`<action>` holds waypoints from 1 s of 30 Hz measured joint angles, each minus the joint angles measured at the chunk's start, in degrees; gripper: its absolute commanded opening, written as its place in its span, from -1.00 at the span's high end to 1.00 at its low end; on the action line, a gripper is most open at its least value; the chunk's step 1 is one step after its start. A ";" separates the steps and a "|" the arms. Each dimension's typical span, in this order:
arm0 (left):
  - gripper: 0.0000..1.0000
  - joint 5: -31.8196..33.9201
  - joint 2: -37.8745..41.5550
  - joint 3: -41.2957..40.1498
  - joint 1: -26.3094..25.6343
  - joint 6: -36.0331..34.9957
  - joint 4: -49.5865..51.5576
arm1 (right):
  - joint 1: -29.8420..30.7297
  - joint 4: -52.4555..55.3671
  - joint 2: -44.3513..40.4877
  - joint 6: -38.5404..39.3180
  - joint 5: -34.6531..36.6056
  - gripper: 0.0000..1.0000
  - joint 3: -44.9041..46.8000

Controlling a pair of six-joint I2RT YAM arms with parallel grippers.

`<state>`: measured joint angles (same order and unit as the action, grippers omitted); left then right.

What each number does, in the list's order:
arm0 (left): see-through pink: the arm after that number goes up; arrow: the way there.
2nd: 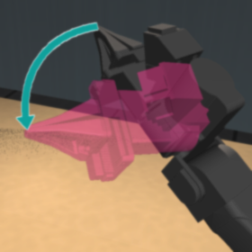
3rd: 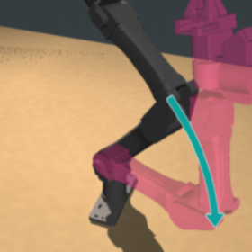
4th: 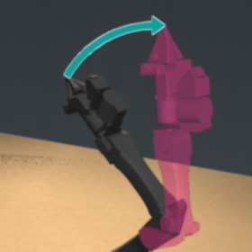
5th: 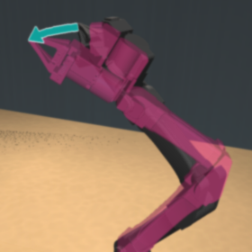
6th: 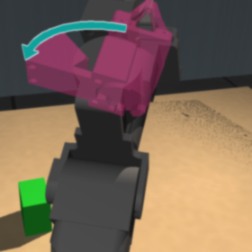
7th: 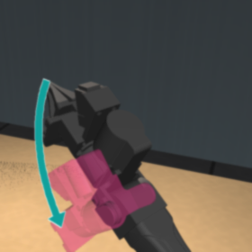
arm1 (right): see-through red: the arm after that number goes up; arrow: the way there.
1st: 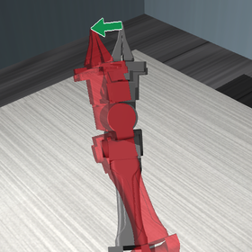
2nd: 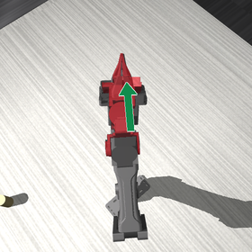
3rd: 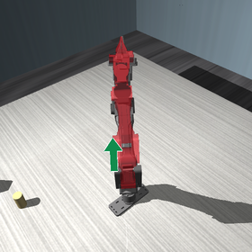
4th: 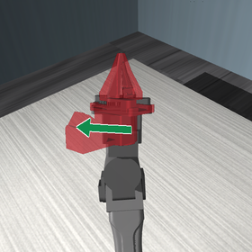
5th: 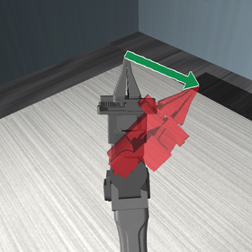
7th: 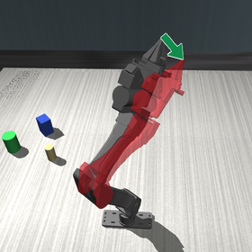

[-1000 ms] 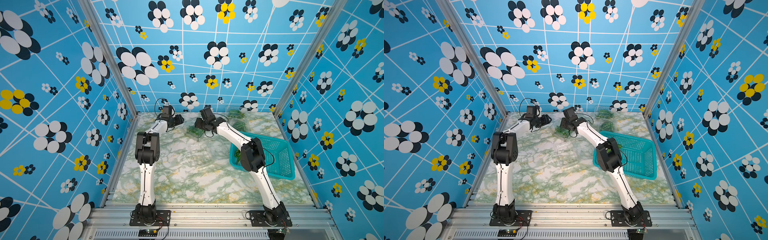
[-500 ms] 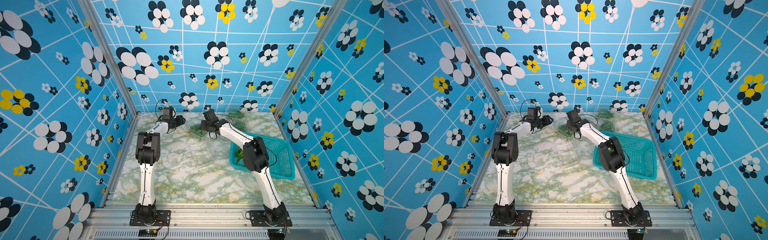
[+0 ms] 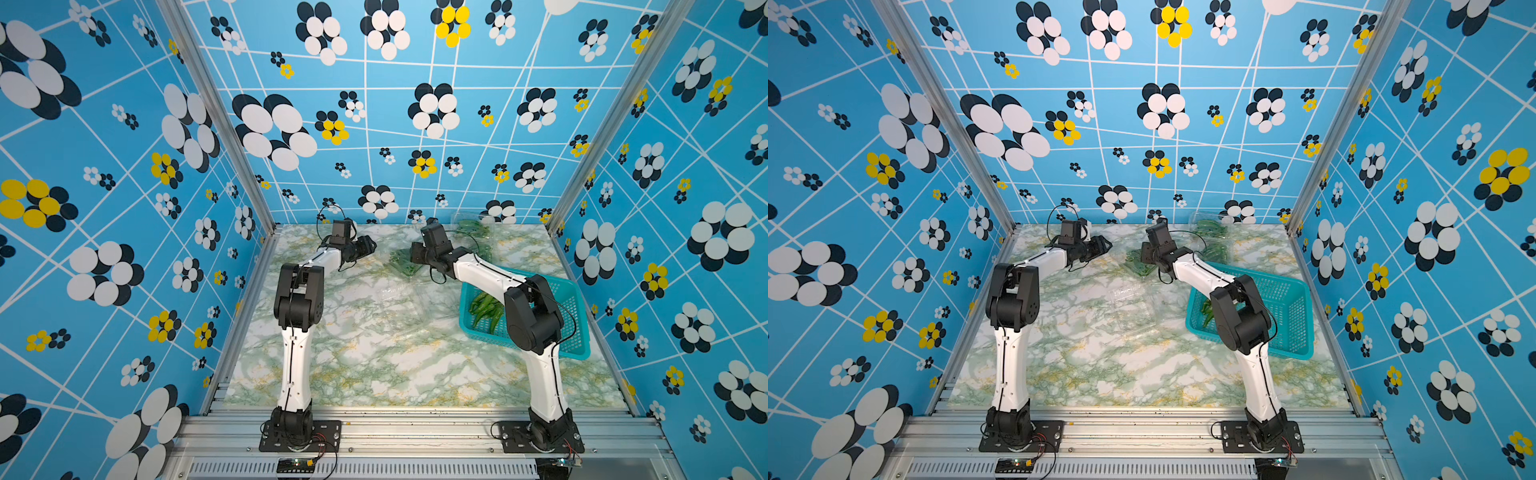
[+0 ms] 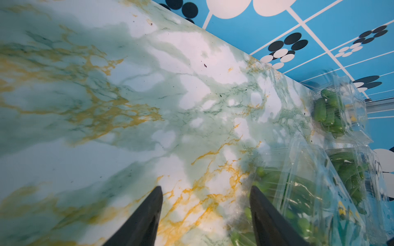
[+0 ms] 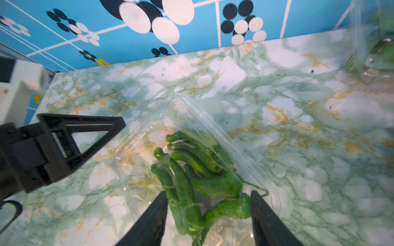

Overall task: Take small green peppers out of containers
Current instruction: Move the packing box to the center of the board.

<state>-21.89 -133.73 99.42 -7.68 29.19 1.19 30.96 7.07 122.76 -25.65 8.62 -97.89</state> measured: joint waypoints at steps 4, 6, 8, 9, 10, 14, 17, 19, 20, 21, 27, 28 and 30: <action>-0.31 -0.26 0.02 -0.87 0.00 0.22 -0.98 | -0.11 -1.51 -1.68 3.06 -0.07 -0.28 0.00; -0.32 -0.44 0.07 -1.99 0.00 0.42 -1.60 | -0.44 -0.92 -1.55 4.28 -0.26 -0.29 -0.94; -0.31 -0.66 0.24 -3.26 0.00 0.76 -1.68 | -1.22 0.98 -0.22 5.16 -0.94 -0.29 -3.74; -0.31 -0.81 0.31 -3.63 0.00 0.92 -1.68 | -1.84 1.99 0.90 5.57 -1.46 -0.29 -5.95; -0.32 -0.96 0.35 -3.85 0.00 1.29 -1.86 | -2.47 2.73 2.21 5.99 -1.79 -0.29 -8.13; -0.32 -1.14 1.16 -4.90 -0.13 1.70 -3.02 | -4.63 5.57 6.40 7.08 -3.21 -0.30 -13.27; -0.31 -1.31 2.12 -6.21 -0.33 1.90 -3.87 | -5.46 8.59 9.49 7.87 -4.37 -0.31 -15.98; -0.32 -1.33 2.51 -6.71 -0.35 1.95 -4.20 | -5.51 10.38 11.17 8.37 -5.46 -0.31 -17.16; -0.31 -1.33 2.62 -6.91 -0.42 1.95 -4.31 | -5.49 11.30 12.20 8.55 -6.29 -0.31 -17.99; -0.31 -1.31 2.82 -7.26 -0.48 1.95 -4.57 | -5.49 12.09 13.11 8.59 -7.39 -0.31 -18.71; -0.31 -1.31 4.00 -9.97 -0.70 2.58 -5.44 | -5.49 13.79 15.19 8.50 -13.05 -0.29 -20.02; -0.30 -1.31 4.31 -10.34 -0.70 2.62 -5.53 | -5.49 13.77 15.19 8.50 -13.77 -0.29 -20.04; -0.31 -1.29 5.11 -11.19 -0.70 2.62 -5.60 | -5.51 13.46 15.19 8.33 -14.78 -0.28 -19.78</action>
<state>-23.18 -128.62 88.23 -8.38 31.81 -4.40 25.45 20.53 137.95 -17.32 -6.15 -117.67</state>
